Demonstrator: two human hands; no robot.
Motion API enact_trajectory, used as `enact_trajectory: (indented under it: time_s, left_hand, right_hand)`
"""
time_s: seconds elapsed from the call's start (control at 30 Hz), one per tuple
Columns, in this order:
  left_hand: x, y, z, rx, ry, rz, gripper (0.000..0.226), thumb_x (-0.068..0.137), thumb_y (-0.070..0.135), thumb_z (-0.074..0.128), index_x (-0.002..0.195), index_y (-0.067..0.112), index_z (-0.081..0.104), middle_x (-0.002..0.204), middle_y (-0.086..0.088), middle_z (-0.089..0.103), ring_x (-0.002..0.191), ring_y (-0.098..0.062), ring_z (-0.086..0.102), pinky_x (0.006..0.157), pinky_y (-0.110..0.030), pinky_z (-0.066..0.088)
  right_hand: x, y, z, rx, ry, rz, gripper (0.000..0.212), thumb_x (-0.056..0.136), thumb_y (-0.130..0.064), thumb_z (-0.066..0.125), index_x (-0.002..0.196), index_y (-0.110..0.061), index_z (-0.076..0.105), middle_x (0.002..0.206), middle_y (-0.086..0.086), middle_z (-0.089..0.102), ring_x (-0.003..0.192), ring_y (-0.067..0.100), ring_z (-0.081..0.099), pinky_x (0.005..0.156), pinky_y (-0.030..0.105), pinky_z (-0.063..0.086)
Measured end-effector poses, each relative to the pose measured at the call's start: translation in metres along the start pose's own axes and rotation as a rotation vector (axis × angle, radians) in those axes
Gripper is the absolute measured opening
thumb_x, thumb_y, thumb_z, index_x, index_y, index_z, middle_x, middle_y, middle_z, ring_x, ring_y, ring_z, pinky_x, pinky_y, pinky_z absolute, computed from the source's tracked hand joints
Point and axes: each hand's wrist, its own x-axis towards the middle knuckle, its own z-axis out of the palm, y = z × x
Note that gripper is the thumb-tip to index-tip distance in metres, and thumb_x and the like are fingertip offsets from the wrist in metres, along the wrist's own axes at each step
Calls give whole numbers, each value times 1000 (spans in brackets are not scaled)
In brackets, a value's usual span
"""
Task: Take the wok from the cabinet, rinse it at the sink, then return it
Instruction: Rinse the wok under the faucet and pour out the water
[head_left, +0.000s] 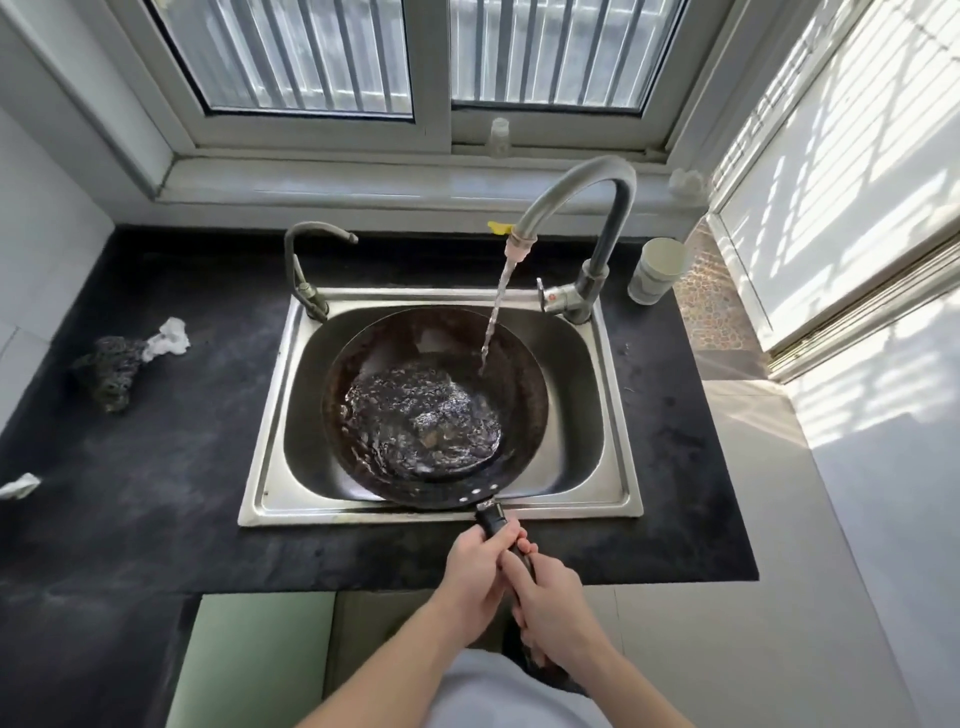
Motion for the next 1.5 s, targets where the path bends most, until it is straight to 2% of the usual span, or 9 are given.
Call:
enact_trajectory:
  time_s: [0.07,0.17,0.37,0.83,1.0,1.13,1.23,1.37,1.5]
  left_hand:
    - [2,2,4,1,-2,8,12,96,10,57,88,2,61,68,-8,60,78,-24,59,79,-37,48]
    - [4,11,9,-7,-9,40,14,98,12,54,86,6,58,65,-4,59,72,-21,56,67,-31,41]
    - [-4,34,7,-3,47,105,16,98,9,52,83,6,57,64,-4,58,54,-17,58,41,-25,44]
    - [6,22,-7,70,54,56,11,97,9,56,89,4,61,67,-6,61,63,-20,57,48,-26,39]
    - [7,33,-4,27,98,89,11,96,10,57,87,5,60,66,-5,59,58,-17,55,48,-27,41]
    - [6,37,-5,10,124,103,8,96,7,56,89,4,60,67,-5,60,59,-17,58,51,-27,46]
    - [7,31,-7,27,141,95,7,96,9,58,91,5,60,70,-7,61,62,-19,59,54,-30,45]
    - [11,18,-8,56,138,64,9,95,11,59,92,3,62,68,-7,62,60,-17,59,47,-25,42]
    - [12,8,-1,27,70,11,12,96,9,58,87,3,64,65,-6,63,63,-18,62,63,-31,44]
  right_hand:
    - [4,-2,-4,-15,4,-19,39,100,-40,50,72,-13,55,55,3,57,40,16,49,41,29,42]
    - [10,-12,-8,-34,-8,-62,37,100,-39,50,76,-11,55,54,2,56,35,14,47,36,26,39]
    - [19,-33,-8,-4,-93,-103,35,100,-38,51,83,-9,57,55,4,54,35,15,45,35,27,38]
    - [11,-25,6,13,-47,-56,40,101,-36,49,73,-9,57,52,3,56,34,16,47,34,26,37]
    - [19,-38,1,53,-107,-73,35,101,-36,50,80,-9,58,53,4,53,34,16,43,32,25,35]
    - [20,-42,0,59,-142,-123,28,101,-34,50,79,-20,59,51,2,52,34,16,42,33,25,35]
    - [17,-41,0,62,-141,-122,33,101,-32,49,73,-17,57,50,3,52,32,15,41,32,25,34]
    - [12,-30,-1,80,-113,-64,34,101,-33,50,72,-15,57,51,6,52,33,16,41,32,24,33]
    - [10,-16,-5,12,-47,-39,37,100,-36,50,79,-8,63,49,1,55,35,14,46,37,27,39]
